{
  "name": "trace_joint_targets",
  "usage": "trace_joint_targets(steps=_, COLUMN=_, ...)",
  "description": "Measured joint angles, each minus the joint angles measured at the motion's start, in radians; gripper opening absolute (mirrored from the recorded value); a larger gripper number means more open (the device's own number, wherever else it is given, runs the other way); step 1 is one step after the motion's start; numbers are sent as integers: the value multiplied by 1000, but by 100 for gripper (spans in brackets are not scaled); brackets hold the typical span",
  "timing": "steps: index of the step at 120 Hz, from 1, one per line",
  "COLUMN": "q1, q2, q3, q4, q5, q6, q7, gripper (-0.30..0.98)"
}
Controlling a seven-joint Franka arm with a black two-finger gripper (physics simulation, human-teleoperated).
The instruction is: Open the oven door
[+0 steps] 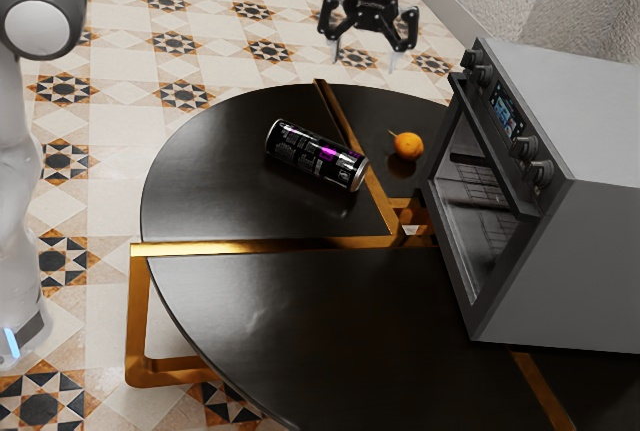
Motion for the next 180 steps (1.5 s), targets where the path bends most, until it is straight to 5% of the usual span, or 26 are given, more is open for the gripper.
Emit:
trace_joint_targets(steps=42, q1=-80, q2=-91, q3=6, q4=12, q5=-38, q6=-48, q7=-570, gripper=69)
trace_joint_targets(steps=48, q1=-80, q2=-202, q3=-4, q4=-112, q5=-23, q6=-28, q7=-628, gripper=69)
trace_joint_targets(steps=59, q1=-13, q2=-440, q3=-183, q4=-431, q5=35, q6=102, q7=-725, gripper=69)
trace_joint_targets(steps=68, q1=6, q2=-513, q3=-253, q4=-569, q5=62, q6=244, q7=-792, gripper=68)
trace_joint_targets(steps=109, q1=80, q2=-334, q3=-351, q4=-551, q5=94, q6=750, q7=-934, gripper=69)
trace_joint_targets(steps=158, q1=76, q2=-253, q3=-353, q4=-573, q5=96, q6=883, q7=-875, gripper=68)
trace_joint_targets(steps=180, q1=75, q2=-254, q3=-364, q4=-579, q5=167, q6=897, q7=-820, gripper=68)
